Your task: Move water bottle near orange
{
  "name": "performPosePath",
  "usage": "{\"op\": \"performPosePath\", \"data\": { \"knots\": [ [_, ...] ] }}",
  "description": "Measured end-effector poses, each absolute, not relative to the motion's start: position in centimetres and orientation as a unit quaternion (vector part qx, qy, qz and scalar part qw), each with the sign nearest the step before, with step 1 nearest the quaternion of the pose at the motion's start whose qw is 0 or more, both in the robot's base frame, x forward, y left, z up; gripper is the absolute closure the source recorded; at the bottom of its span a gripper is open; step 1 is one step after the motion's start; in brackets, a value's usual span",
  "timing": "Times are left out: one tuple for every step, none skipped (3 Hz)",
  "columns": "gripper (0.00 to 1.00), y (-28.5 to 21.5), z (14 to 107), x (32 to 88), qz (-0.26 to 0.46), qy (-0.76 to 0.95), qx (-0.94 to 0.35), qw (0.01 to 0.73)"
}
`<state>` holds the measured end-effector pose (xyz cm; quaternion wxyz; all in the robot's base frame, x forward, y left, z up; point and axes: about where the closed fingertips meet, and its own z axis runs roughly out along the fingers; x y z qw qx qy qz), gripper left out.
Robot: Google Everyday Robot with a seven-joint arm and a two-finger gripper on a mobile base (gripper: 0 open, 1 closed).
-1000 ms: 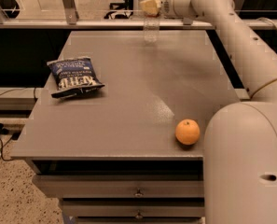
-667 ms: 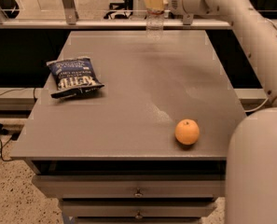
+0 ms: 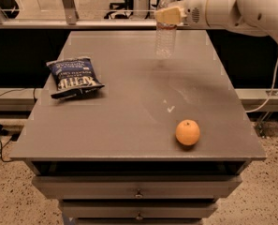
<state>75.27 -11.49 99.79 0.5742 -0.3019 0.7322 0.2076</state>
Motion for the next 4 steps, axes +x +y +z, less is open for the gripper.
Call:
{"op": "performPosePath", "data": {
  "knots": [
    [1.00,-13.9,98.6,70.9,0.206,0.741,-0.295,0.567],
    [1.00,-16.6,98.3,67.4,0.192,0.754,-0.282,0.562],
    [1.00,-18.5,99.1,64.4,0.182,0.758,-0.269,0.566],
    [1.00,-19.3,98.8,61.6,0.182,0.758,-0.261,0.569]
  ]
}}
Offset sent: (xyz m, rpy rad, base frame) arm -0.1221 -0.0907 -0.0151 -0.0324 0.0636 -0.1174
